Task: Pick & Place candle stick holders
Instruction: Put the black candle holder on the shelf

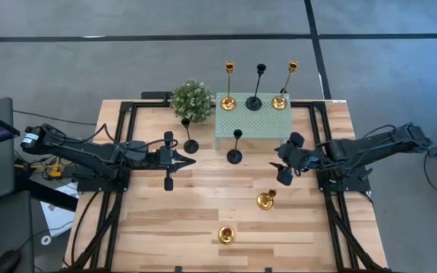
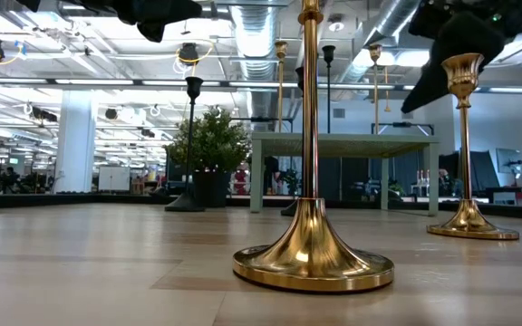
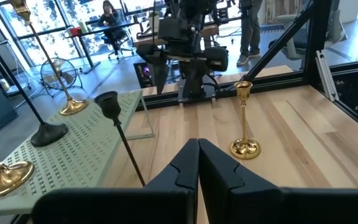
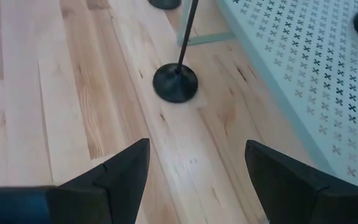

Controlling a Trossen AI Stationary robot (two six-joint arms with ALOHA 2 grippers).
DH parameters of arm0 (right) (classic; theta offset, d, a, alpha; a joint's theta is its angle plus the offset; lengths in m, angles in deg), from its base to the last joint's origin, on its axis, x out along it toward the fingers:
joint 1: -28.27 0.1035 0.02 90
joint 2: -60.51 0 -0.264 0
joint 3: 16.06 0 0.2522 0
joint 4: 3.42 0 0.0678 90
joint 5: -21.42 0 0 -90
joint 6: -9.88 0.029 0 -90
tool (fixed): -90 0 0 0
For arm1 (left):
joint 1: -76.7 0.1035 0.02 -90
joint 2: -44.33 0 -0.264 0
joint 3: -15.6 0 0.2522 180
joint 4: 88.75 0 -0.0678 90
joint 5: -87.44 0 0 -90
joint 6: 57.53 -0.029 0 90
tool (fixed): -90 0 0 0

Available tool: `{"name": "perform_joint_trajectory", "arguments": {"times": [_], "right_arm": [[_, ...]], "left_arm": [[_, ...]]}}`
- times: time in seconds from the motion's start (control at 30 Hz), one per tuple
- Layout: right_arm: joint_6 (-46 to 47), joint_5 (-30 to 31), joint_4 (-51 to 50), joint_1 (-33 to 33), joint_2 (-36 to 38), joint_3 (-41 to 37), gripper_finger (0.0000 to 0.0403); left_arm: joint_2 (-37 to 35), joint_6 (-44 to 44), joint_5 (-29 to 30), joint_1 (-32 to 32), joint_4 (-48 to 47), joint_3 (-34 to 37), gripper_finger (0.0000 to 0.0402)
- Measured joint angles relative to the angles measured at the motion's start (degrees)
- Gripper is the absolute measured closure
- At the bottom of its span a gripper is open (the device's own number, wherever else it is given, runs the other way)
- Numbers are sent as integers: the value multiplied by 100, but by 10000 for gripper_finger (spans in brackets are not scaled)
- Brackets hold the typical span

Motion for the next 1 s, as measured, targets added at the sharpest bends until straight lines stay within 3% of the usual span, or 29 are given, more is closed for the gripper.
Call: {"name": "perform_joint_trajectory", "arguments": {"times": [0.53,0.7,0.83,1.0], "right_arm": [[-6,-2,257,0,-5,0,148],[-19,2,257,0,-5,0,148],[-19,0,257,0,-5,0,148],[-17,0,255,0,-5,0,148]], "left_arm": [[0,2,-2,-2,43,0,392],[-4,17,-2,-2,523,0,392],[-77,22,8,-2,254,0,392],[-434,4,1112,-79,-616,0,392]]}}
